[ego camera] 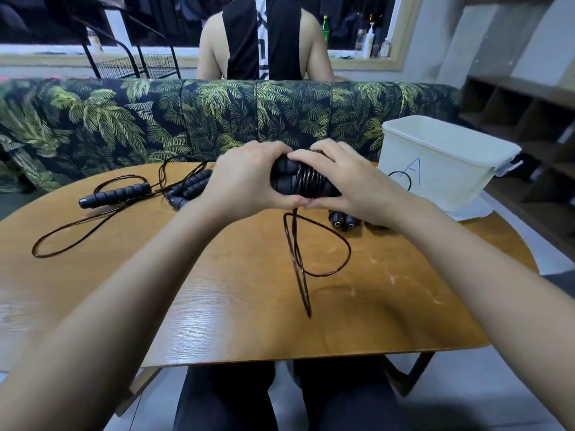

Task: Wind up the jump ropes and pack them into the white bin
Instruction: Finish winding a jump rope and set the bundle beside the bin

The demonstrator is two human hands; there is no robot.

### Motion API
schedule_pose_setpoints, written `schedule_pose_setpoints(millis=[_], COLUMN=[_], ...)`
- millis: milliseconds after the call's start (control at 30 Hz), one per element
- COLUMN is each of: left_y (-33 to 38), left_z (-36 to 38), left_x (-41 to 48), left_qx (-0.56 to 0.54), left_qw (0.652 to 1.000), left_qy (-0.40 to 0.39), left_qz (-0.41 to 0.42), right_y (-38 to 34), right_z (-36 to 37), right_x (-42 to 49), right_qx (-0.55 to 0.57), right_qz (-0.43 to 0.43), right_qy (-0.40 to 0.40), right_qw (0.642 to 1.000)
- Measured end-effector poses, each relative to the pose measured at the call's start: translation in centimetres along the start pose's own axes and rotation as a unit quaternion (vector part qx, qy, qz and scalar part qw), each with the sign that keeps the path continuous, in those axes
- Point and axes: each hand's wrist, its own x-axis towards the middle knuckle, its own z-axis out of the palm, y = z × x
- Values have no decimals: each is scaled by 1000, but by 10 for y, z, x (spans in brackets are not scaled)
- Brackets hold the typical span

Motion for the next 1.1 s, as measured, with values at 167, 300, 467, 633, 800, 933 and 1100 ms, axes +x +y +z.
schedule_pose_setpoints(millis=[167, 300, 467, 633, 800, 933, 1100], left_y=[11, 12, 16, 33, 40, 12, -40], left_z=[39, 65, 69, 72, 85, 89, 96], left_x=[-4, -23, -37, -39, -32, -39, -61], left_qx=[-297, -568, -580, -585, -554, -578, -480], left_qw=[929, 753, 737, 747, 748, 707, 770], left_qy=[88, -69, -168, -135, -159, -177, -91], left_qz=[-205, -326, -303, -286, -329, -366, -411], right_y=[21, 34, 51, 50, 43, 46, 58], right_z=[6, 26, 29, 38, 50, 48, 38], right_x=[-2, -17, -32, -37, -40, -44, -53], right_qx=[-39, -100, -129, -182, -224, -224, -223], right_qz=[54, 66, 103, 87, 75, 101, 140], right_qy=[59, 25, 39, 19, 6, 10, 15], right_qw=[996, 992, 985, 979, 972, 969, 964])
